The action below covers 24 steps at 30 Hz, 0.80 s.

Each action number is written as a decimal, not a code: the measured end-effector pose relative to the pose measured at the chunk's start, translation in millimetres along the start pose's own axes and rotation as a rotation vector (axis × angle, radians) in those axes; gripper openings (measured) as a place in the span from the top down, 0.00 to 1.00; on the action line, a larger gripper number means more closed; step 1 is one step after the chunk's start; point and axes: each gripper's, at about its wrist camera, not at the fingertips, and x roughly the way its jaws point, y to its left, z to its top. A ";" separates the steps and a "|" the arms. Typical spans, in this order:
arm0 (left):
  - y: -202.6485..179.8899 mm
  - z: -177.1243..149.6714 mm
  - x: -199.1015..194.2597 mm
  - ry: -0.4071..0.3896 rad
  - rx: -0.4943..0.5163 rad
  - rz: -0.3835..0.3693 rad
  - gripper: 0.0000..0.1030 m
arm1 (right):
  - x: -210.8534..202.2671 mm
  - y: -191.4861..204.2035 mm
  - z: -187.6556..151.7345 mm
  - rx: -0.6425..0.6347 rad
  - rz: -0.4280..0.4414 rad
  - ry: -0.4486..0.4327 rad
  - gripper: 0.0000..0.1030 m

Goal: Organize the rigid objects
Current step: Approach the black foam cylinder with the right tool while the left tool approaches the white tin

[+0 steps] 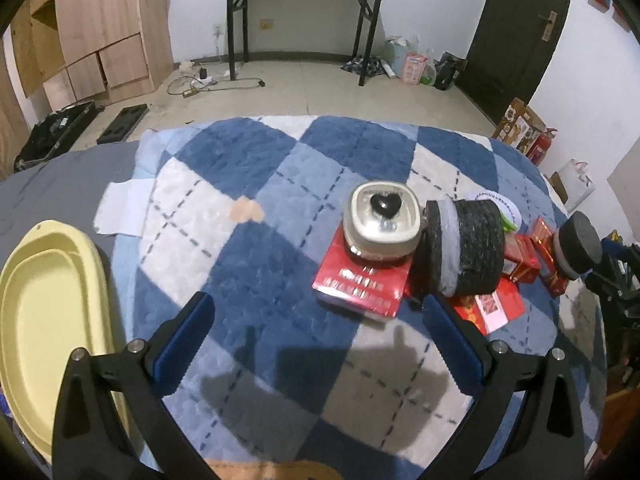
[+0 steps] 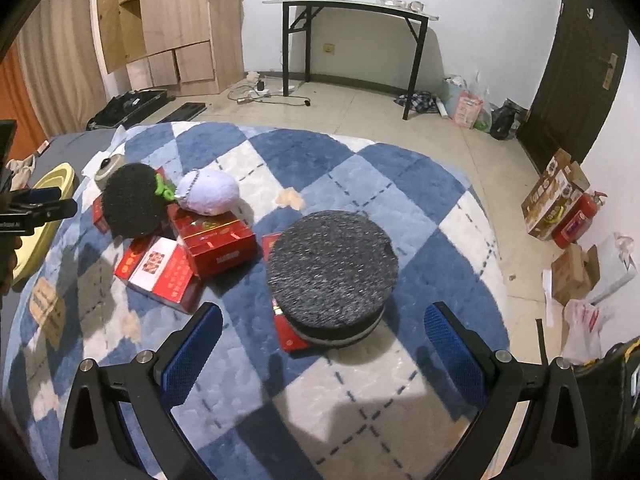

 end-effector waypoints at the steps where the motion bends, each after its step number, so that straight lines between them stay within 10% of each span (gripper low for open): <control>1: -2.0 2.1 3.4 0.000 0.006 0.001 0.00 | 1.5 -1.4 0.5 0.000 0.001 0.000 0.00; 24: -24.4 35.4 35.6 -0.071 0.051 -0.023 0.00 | 44.6 -13.3 8.1 -0.012 0.043 0.045 0.01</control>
